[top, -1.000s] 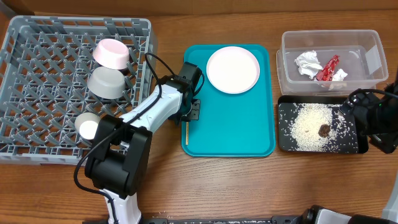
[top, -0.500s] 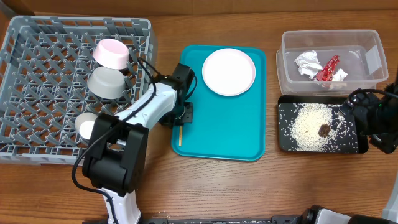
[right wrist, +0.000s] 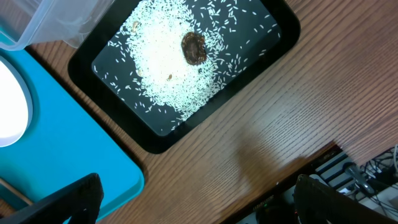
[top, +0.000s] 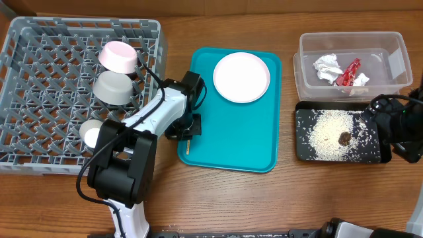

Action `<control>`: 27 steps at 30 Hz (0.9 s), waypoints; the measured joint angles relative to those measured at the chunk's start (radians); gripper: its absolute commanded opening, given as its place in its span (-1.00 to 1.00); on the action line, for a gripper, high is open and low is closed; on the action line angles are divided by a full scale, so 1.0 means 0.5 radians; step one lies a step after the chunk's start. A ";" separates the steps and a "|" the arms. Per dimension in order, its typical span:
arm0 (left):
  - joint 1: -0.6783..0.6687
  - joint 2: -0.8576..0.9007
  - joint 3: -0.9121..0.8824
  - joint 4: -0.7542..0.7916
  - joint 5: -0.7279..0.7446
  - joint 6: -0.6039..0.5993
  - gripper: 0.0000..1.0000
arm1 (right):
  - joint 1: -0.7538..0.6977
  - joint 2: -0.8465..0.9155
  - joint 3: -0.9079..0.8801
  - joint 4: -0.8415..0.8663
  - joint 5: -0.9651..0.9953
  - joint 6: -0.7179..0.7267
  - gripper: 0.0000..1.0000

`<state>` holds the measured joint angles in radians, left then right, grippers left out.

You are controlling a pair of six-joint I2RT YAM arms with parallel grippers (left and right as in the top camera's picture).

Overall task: Sort waste into correct bins and load items into the dishwasher
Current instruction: 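Close the left gripper on the wooden chopstick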

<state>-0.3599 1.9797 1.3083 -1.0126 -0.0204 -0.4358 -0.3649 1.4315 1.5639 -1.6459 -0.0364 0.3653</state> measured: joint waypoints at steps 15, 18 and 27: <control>0.000 0.001 -0.013 -0.442 0.055 -0.008 -0.92 | 0.000 0.000 0.000 0.002 0.000 0.000 1.00; 0.000 0.002 -0.027 -0.446 0.070 -0.007 -0.92 | 0.000 0.000 0.000 0.005 0.001 -0.001 1.00; -0.012 0.002 -0.047 -0.431 0.113 -0.008 -0.91 | 0.000 0.000 0.000 0.005 0.001 0.001 1.00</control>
<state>-0.3660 1.9804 1.2850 -1.2282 0.0360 -0.4397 -0.3649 1.4315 1.5639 -1.6432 -0.0360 0.3656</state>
